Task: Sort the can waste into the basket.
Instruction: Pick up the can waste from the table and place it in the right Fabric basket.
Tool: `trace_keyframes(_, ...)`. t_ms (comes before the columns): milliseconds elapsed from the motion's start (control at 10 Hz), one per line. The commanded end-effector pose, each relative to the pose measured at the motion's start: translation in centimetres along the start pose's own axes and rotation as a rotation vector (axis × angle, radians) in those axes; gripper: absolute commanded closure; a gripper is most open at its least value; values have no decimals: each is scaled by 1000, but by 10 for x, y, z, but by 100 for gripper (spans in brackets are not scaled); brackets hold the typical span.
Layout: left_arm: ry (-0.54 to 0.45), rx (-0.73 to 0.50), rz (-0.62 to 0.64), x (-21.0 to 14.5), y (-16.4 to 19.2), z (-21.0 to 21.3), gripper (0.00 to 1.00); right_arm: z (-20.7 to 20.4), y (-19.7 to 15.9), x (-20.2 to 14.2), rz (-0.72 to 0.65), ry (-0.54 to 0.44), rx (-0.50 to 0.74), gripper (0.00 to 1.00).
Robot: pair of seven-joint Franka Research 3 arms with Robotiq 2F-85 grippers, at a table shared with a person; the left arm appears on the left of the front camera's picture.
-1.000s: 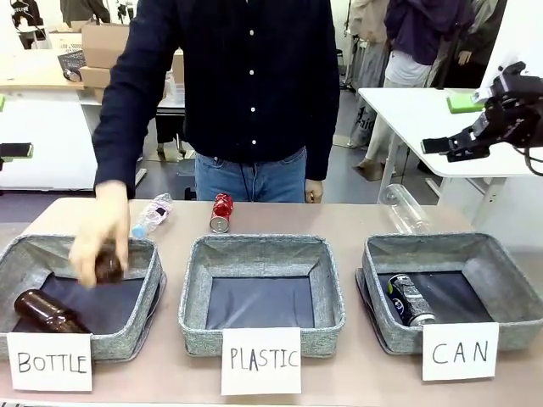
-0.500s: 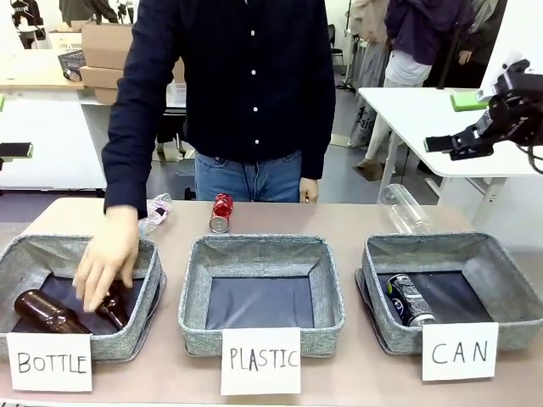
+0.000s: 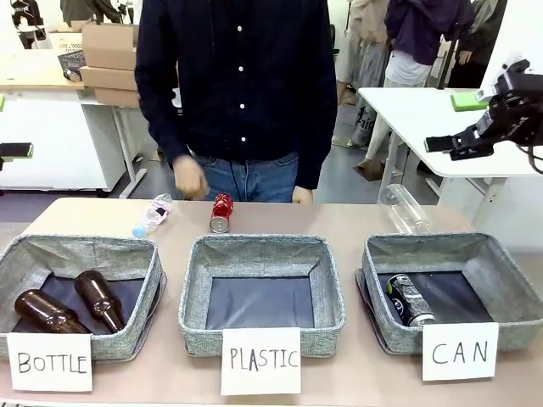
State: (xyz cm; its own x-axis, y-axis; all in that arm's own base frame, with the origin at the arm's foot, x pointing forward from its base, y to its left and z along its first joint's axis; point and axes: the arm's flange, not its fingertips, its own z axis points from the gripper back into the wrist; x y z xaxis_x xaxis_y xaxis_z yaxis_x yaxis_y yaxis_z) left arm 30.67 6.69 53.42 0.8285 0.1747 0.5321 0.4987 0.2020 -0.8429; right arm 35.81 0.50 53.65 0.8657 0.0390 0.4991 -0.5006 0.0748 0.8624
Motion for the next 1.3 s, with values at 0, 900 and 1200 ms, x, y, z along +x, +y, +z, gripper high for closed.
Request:
trace_keyframes(0, 51, 227, -18, 29, 2, -43, 0, 2, 1, 1, 11, 11, 4, 0)
trace_keyframes(900, 414, 700, -88, 56, 90, -273, 0, 2, 1, 1, 11, 11, 4, 0)
trace_keyframes(1200, 328, 1039, 19, 103, 163, -346, 0, 2, 1, 1, 11, 11, 4, 0)
